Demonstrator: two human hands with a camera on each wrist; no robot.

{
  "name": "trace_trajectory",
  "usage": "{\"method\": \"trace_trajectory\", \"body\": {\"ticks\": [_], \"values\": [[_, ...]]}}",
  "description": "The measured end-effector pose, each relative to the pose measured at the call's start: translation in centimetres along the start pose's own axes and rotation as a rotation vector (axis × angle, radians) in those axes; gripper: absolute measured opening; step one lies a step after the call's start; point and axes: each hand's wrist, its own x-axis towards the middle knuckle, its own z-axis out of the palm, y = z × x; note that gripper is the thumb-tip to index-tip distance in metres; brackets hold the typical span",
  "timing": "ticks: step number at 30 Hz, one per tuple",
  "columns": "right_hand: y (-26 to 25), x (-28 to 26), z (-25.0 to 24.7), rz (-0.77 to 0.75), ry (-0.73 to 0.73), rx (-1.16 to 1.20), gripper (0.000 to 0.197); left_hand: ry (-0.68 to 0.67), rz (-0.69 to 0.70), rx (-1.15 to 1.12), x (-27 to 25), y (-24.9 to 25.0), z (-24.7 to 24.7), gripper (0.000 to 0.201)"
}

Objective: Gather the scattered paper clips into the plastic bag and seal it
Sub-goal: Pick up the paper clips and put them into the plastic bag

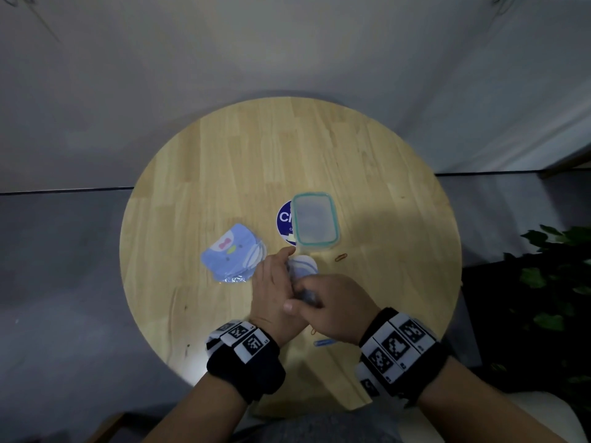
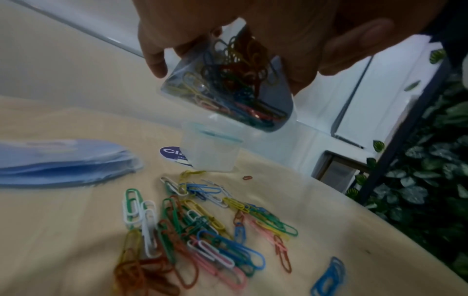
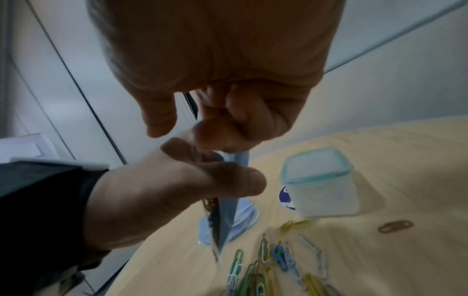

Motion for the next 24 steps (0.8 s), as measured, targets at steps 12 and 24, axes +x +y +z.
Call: {"method": "trace_trajectory", "body": {"ticks": [12,24], "values": [[10.6,3.6,1.1,0.317,0.16,-0.048,0.051,-0.016,-0.154,0.117,-1.6,-4.2,-2.3,0.097],[11.0,4.2,6.3,0.154,-0.036,-0.202,0.044,-0.025,-0.136,0.168,-3.6,-5.3,-3.1,0.101]]}}
